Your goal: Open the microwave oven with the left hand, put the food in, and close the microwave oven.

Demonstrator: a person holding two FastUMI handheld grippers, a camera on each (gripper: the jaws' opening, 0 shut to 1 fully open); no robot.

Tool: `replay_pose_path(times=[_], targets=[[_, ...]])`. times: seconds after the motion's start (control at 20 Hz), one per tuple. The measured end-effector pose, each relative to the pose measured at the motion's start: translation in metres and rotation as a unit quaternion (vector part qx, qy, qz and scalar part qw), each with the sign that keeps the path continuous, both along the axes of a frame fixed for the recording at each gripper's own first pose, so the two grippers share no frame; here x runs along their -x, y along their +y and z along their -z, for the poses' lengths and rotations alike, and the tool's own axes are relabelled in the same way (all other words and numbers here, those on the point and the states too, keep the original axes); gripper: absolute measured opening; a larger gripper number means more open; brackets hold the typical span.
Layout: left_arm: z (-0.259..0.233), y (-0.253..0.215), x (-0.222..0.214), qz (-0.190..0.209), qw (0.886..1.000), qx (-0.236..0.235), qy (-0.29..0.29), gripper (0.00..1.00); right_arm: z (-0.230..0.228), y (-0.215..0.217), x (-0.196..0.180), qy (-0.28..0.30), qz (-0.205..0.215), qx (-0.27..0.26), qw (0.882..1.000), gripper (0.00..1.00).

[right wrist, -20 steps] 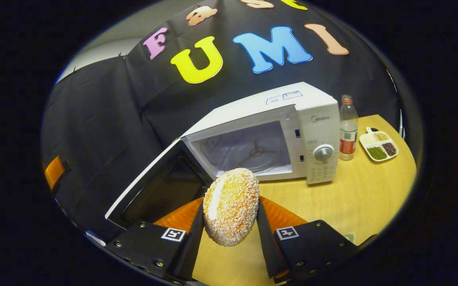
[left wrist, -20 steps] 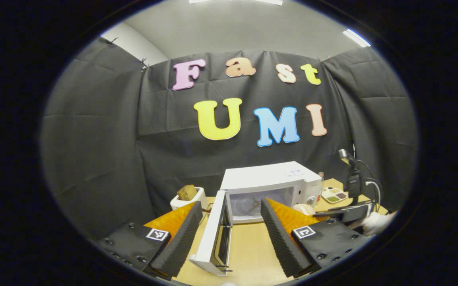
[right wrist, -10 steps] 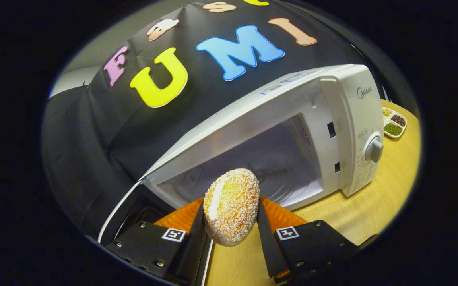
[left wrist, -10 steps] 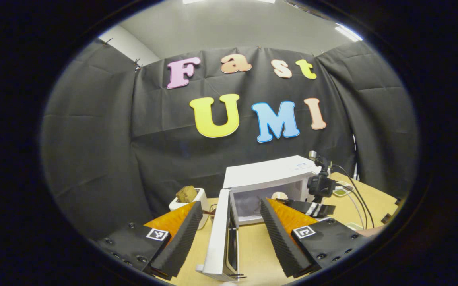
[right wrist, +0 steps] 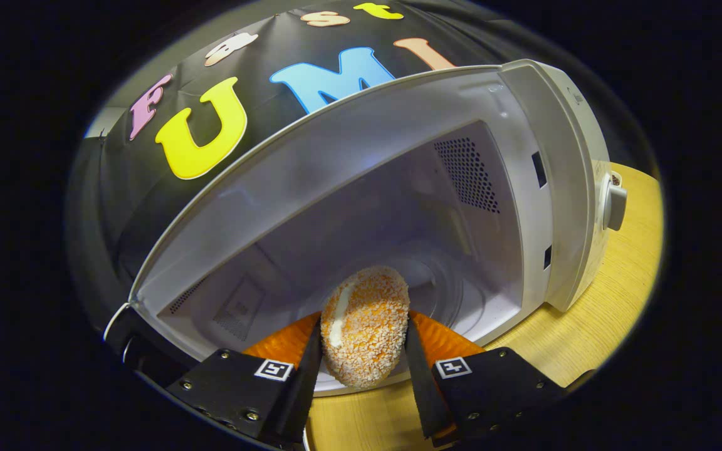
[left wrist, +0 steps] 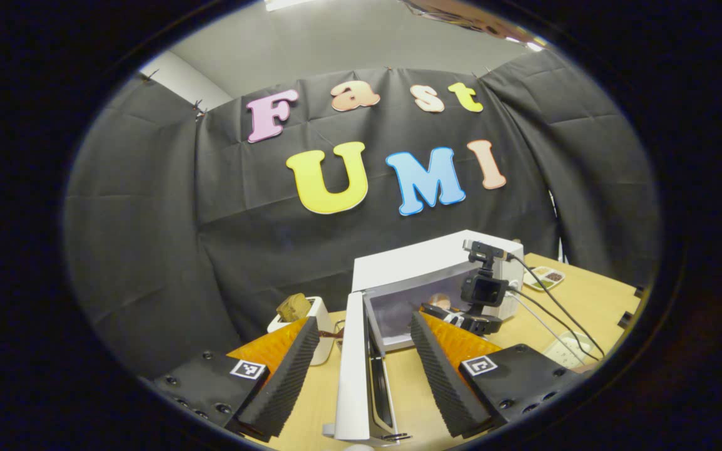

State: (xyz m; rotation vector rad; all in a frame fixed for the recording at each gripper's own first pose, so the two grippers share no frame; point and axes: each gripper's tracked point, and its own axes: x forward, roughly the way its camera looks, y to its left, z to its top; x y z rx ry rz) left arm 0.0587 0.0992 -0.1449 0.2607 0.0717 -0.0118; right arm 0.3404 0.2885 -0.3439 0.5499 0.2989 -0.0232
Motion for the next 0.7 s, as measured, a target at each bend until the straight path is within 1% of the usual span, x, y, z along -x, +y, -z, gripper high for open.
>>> replay_pose_path(times=[0.1, 0.15, 0.2, 0.25, 0.3, 0.35, 0.4, 0.45, 0.6, 0.7], targets=[[0.006, -0.004, -0.001, 0.003, 1.000, -0.004, 0.005, 1.00, 0.005, 0.000, -0.008, 0.002, 0.008, -0.006, 1.000, 0.68], [0.007, -0.004, -0.001, 0.004, 1.000, -0.008, 0.005, 1.00, 0.008, -0.002, -0.008, 0.003, 0.011, -0.001, 1.000, 0.76], [0.007, -0.005, -0.001, 0.004, 1.000, -0.011, 0.003, 0.98, 0.012, -0.007, -0.008, 0.012, 0.015, 0.007, 1.000, 0.82], [0.007, -0.004, -0.001, 0.002, 1.000, -0.013, 0.005, 0.96, 0.013, -0.010, -0.004, 0.016, 0.016, 0.011, 1.000, 0.96], [0.006, -0.004, -0.001, 0.004, 1.000, -0.010, 0.004, 0.94, 0.007, -0.013, 0.000, 0.011, 0.016, 0.020, 1.000, 0.98], [0.005, -0.004, -0.001, 0.004, 1.000, -0.006, 0.003, 0.94, 0.001, -0.019, 0.006, 0.002, 0.019, 0.038, 0.999, 0.98], [0.005, -0.003, -0.001, 0.003, 1.000, -0.002, 0.003, 0.97, -0.008, -0.027, 0.011, -0.009, 0.023, 0.062, 0.998, 0.98], [0.001, -0.003, 0.001, 0.002, 1.000, 0.002, 0.001, 1.00, -0.013, -0.030, 0.017, -0.014, 0.018, 0.078, 0.997, 0.98], [-0.007, 0.004, 0.004, -0.004, 1.000, 0.007, -0.007, 1.00, -0.039, -0.039, 0.044, -0.021, -0.013, 0.091, 0.996, 0.98], [-0.011, 0.006, 0.008, -0.007, 1.000, 0.018, -0.012, 1.00, -0.066, -0.054, 0.065, -0.046, -0.023, 0.133, 0.990, 0.98]])
